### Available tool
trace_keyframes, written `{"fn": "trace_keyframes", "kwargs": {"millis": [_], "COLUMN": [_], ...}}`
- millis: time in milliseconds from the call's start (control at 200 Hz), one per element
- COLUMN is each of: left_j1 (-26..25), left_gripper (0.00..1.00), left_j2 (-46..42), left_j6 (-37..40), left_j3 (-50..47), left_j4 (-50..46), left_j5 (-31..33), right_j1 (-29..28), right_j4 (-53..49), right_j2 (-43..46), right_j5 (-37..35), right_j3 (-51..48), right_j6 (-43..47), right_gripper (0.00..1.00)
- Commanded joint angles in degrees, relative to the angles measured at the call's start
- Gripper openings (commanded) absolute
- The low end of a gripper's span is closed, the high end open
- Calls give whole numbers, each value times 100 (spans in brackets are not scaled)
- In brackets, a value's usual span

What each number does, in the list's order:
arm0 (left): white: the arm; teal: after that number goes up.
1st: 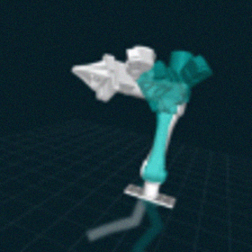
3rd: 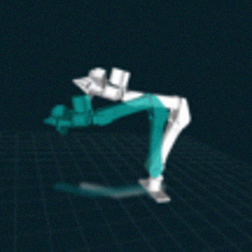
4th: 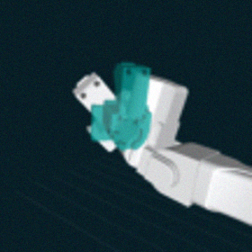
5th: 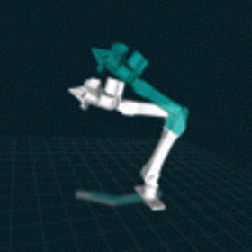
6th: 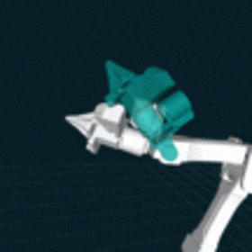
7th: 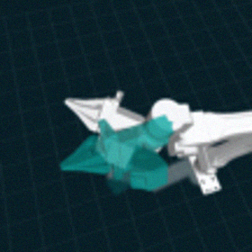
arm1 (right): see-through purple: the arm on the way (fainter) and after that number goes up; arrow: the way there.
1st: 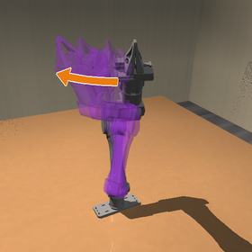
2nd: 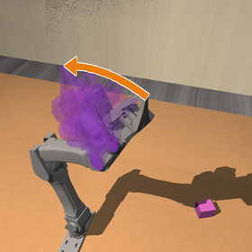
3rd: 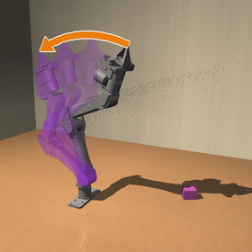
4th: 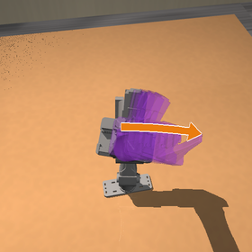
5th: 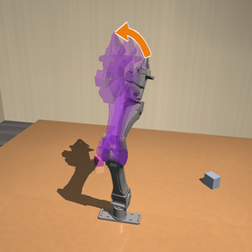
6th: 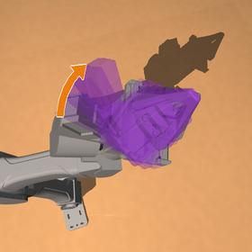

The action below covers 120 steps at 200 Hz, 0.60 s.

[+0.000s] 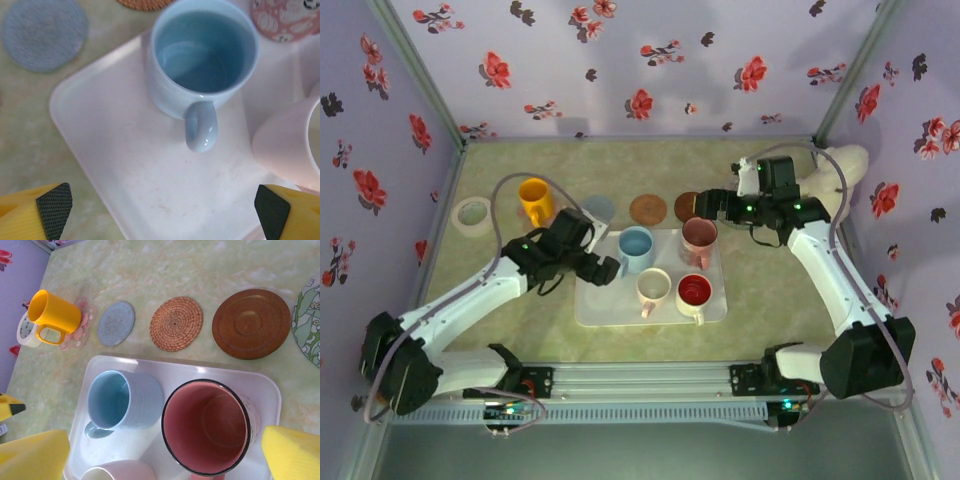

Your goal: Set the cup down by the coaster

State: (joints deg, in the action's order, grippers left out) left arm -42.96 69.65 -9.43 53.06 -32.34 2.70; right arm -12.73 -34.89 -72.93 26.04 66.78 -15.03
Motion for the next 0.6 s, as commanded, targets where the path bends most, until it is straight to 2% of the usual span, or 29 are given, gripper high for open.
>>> {"fn": "trace_keyframes", "kwargs": {"millis": [0,205,595], "left_j1": [-158,-314,-336], "left_gripper": [95,91,83], "left_j2": [168,571,1477], "left_j6": [-348,-554,-460], "left_j3": [-133,-203,-142], "left_j4": [359,734,1070], "left_j5": [-98,-268,-622], "right_j1": [53,106,206], "right_j4": [-215,-262,-98], "right_j2": [132,169,69], "right_j5": [199,121,96], "right_j3": [-96,-104,-177], "right_j6": [127,149,54], "right_gripper": [99,99,99]}}
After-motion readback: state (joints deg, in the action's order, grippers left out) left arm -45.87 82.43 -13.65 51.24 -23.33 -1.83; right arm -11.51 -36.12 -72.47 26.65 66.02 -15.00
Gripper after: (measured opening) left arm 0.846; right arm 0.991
